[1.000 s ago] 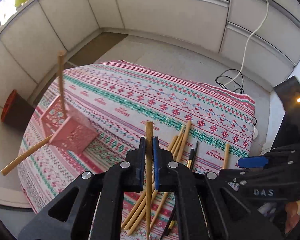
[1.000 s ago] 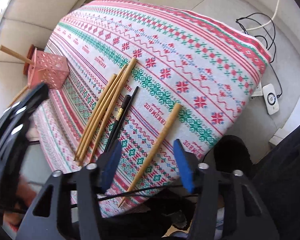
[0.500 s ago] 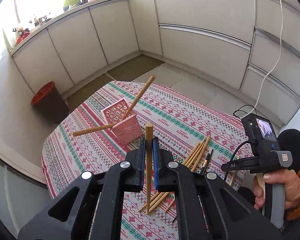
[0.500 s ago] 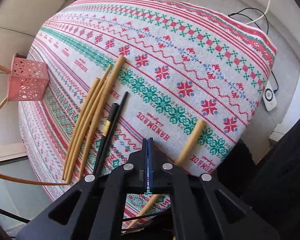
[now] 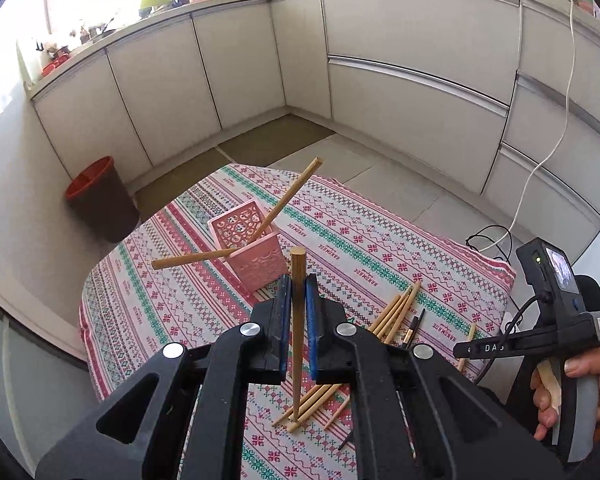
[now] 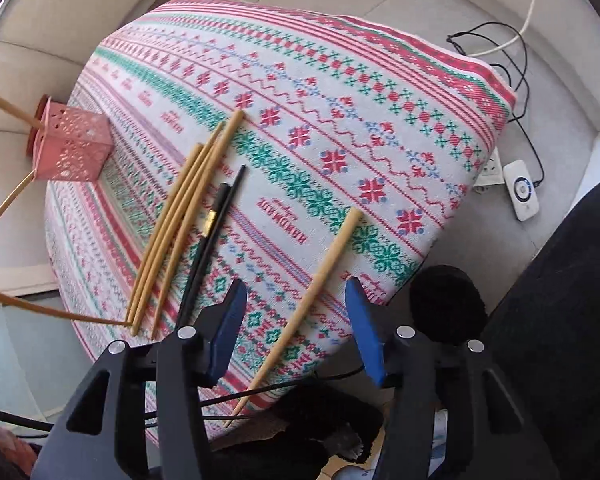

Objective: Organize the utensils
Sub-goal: 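Grasp a wooden stick with the right tool while the left tool holds its stick upright, then lower both held sticks into the pink mesh holder and open both tools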

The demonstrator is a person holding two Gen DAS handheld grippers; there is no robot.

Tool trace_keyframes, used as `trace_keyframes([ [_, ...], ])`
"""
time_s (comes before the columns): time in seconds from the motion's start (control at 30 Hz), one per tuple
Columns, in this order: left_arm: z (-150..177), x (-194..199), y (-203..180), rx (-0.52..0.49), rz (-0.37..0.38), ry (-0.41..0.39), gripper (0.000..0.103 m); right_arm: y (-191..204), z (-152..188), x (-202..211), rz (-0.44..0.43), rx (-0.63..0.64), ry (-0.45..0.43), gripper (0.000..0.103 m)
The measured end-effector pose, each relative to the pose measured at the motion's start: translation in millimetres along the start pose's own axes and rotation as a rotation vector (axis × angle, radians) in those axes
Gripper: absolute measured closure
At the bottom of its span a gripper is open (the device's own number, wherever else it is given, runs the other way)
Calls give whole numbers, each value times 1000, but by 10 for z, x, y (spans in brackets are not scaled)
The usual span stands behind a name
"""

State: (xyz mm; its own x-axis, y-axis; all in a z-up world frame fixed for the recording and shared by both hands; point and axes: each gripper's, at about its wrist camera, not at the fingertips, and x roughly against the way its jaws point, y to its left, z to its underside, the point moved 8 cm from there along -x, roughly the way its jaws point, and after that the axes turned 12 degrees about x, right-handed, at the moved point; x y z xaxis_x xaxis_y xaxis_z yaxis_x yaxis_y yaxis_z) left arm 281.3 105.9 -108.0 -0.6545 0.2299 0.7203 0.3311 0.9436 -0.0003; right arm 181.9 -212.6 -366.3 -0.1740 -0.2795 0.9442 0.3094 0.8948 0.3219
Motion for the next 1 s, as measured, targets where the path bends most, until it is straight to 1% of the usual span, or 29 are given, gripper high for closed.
trace_keyframes([
  [0.07, 0, 0, 26, 8, 4, 0, 96, -69, -9, -28, 36, -28, 4, 51],
  [0.13, -7, 7, 53, 14, 8, 0, 96, -110, -7, -73, 46, -55, 27, 55],
  [0.2, -18, 9, 74, 23, 12, -1, 96, -147, -52, -140, 57, -75, 43, 68],
  [0.27, -34, 11, 80, 28, 15, -2, 96, -158, -85, -198, 87, -88, 48, 73],
  [0.33, -43, 13, 95, 33, 20, -2, 96, -106, -136, -218, 126, -87, 47, 86],
  [0.4, -56, 17, 102, 36, 21, -3, 96, -121, -175, -221, 133, -122, 44, 91],
  [0.53, -78, 42, 141, 54, 16, -12, 96, -139, -238, -200, 112, -162, 10, 95],
  [0.7, -114, 124, 197, 86, 7, -29, 96, -28, -292, -89, 16, -139, -22, 95],
  [0.73, -122, 144, 198, 90, 3, -32, 96, 50, -316, -60, 3, -124, -37, 95],
  [0.8, -138, 182, 198, 98, -1, -38, 96, 151, -345, 149, -25, -64, -88, 95],
  [1.0, -219, 356, 181, 178, 32, -70, 96, 502, -349, 866, -89, 154, -251, 95],
])
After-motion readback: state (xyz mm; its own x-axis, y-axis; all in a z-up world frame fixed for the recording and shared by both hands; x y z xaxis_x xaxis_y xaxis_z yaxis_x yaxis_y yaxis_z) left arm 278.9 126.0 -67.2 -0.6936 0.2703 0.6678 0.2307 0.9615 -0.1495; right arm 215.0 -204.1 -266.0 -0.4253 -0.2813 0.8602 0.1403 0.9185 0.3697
